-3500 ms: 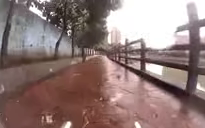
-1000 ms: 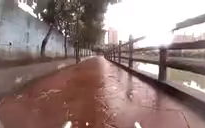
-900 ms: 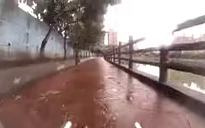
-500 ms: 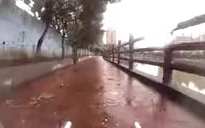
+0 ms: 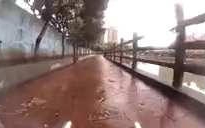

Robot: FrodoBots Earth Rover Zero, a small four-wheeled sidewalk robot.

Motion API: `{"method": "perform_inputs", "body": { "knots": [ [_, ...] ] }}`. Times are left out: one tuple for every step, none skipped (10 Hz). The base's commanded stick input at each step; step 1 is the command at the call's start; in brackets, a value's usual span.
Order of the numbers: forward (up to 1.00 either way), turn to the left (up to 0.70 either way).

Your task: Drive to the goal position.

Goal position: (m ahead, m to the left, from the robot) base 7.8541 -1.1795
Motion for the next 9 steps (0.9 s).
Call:
{"method": "perform_inputs", "body": {
  "knots": [
    [0.5,0.0],
    [0.5,0.0],
    [0.5,0.0],
    [0.5,0.0],
    [0.5,0.0],
    [0.5,0.0],
    [0.5,0.0],
    [0.5,0.0],
    [0.5,0.0]
  ]
}}
